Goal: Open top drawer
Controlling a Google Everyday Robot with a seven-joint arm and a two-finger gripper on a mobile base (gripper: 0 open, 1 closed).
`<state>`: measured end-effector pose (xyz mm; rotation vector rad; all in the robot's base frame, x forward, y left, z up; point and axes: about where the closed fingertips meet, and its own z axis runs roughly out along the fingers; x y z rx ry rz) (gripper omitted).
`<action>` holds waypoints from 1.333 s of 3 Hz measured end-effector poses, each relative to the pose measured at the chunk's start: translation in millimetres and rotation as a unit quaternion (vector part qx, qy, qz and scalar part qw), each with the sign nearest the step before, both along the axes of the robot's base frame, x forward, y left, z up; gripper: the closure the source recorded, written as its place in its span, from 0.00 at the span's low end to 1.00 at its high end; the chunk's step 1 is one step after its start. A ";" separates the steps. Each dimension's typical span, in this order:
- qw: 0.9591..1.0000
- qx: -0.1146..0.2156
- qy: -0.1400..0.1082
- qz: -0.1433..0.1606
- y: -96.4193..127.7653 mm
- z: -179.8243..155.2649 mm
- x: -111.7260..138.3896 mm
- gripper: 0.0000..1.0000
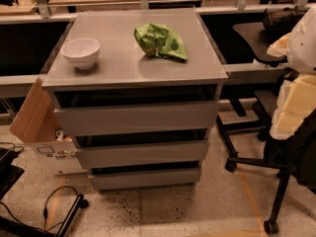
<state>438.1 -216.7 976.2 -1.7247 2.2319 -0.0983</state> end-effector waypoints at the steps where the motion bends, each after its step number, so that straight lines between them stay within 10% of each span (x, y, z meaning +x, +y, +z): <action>1: 1.000 0.000 -0.005 0.000 1.2 0.5 0.2 0.00; 4: 0.997 -0.025 -0.023 0.063 82.7 -112.8 33.2 0.00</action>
Offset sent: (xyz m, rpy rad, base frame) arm 0.0113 0.0379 -0.0683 0.0182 -0.0598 0.0616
